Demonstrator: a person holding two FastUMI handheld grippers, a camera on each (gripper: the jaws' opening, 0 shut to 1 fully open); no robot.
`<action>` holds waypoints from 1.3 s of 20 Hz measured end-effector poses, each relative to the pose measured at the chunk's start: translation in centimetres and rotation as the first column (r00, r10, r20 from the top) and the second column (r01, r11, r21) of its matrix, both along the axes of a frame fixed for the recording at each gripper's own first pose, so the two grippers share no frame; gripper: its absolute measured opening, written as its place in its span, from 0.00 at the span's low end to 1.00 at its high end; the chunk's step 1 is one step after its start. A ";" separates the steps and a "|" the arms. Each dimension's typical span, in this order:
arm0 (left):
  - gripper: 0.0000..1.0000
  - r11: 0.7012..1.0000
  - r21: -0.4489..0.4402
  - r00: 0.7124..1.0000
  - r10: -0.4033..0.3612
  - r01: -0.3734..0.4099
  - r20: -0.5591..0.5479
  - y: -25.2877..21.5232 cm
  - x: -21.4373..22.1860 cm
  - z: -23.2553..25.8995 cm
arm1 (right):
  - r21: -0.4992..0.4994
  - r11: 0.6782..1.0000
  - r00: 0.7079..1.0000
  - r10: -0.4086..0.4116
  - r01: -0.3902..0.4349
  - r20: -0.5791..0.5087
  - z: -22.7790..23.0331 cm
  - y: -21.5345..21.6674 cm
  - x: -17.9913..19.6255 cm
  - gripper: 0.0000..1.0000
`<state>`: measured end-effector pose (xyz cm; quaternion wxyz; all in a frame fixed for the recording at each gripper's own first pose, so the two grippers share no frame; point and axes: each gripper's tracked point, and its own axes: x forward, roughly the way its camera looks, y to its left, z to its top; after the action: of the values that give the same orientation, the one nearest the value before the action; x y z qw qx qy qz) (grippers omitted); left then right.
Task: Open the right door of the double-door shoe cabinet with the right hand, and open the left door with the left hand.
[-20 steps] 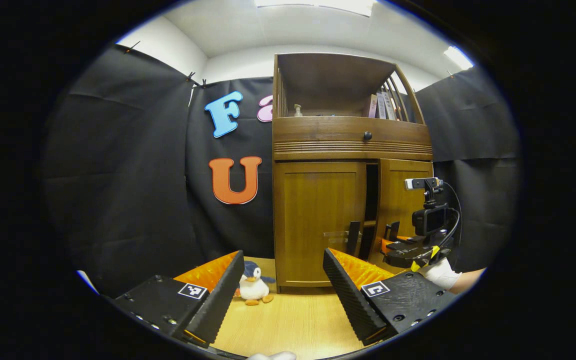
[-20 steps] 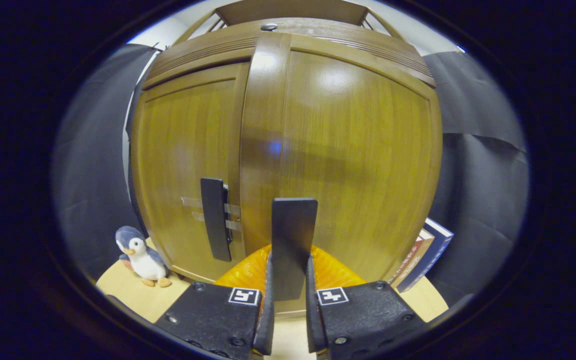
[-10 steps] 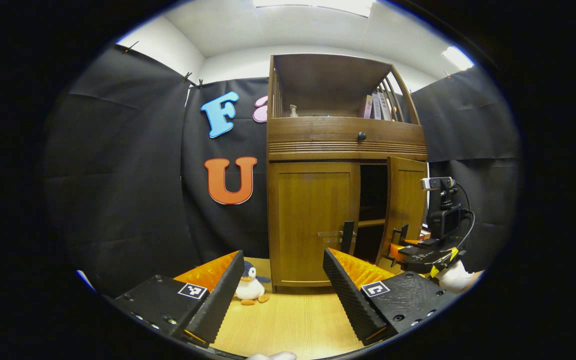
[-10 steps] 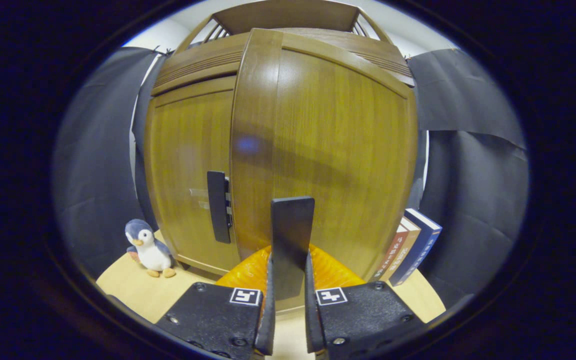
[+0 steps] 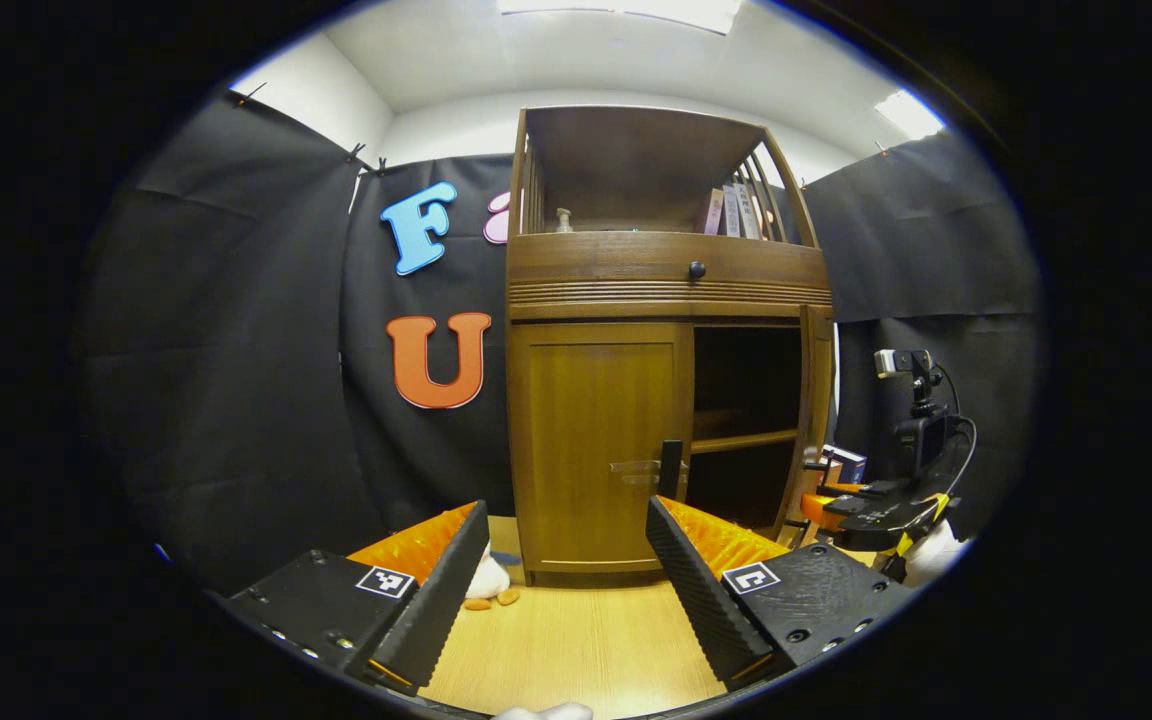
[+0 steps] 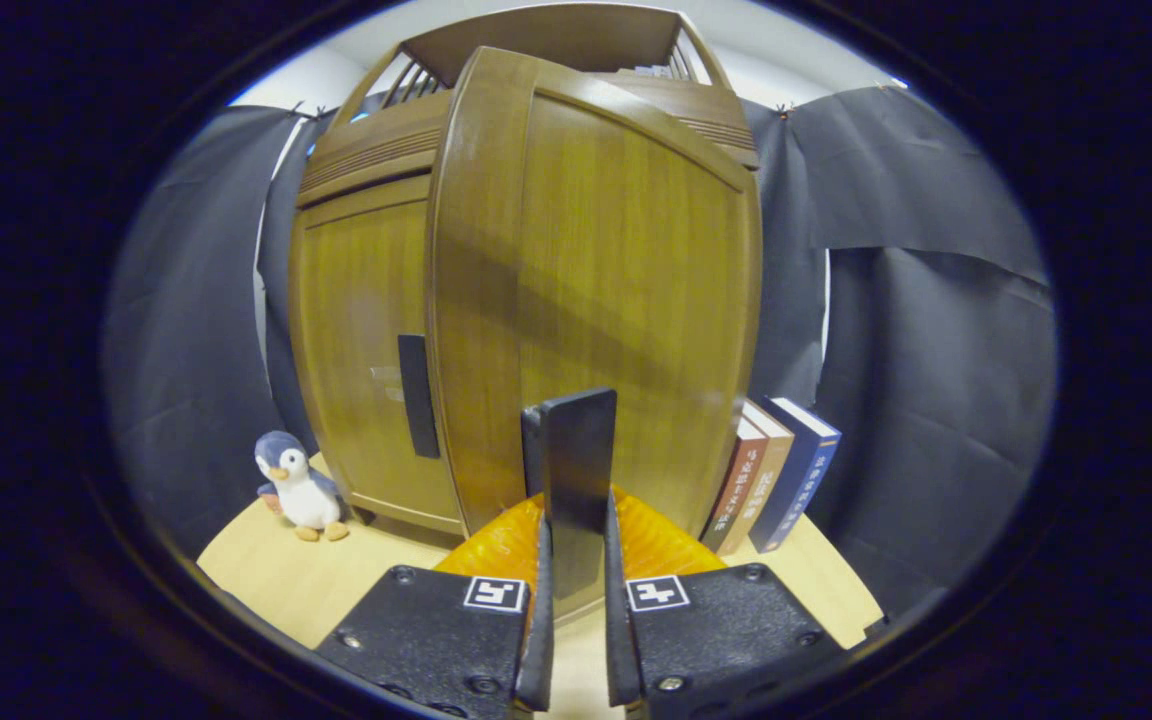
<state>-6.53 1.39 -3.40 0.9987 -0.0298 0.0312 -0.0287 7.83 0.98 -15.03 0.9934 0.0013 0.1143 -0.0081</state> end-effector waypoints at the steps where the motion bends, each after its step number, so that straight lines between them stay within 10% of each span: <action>1: 0.96 1.000 0.001 1.000 -0.008 0.008 0.001 -0.2 0.0 0.0 | 0.001 1.000 1.000 -0.008 0.008 0.001 -0.1 -0.3 -0.3 0.23; 26: 0.96 0.990 -0.001 0.990 -0.143 0.143 0.019 -6.1 0.6 0.1 | 0.013 0.991 0.991 -0.131 0.131 0.009 -0.1 -12.0 -5.2 0.04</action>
<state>-5.89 -4.68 -3.30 0.9943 -0.0282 0.0238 -0.1003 2.64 -11.02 -15.13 0.9913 0.0148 0.1092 -0.0726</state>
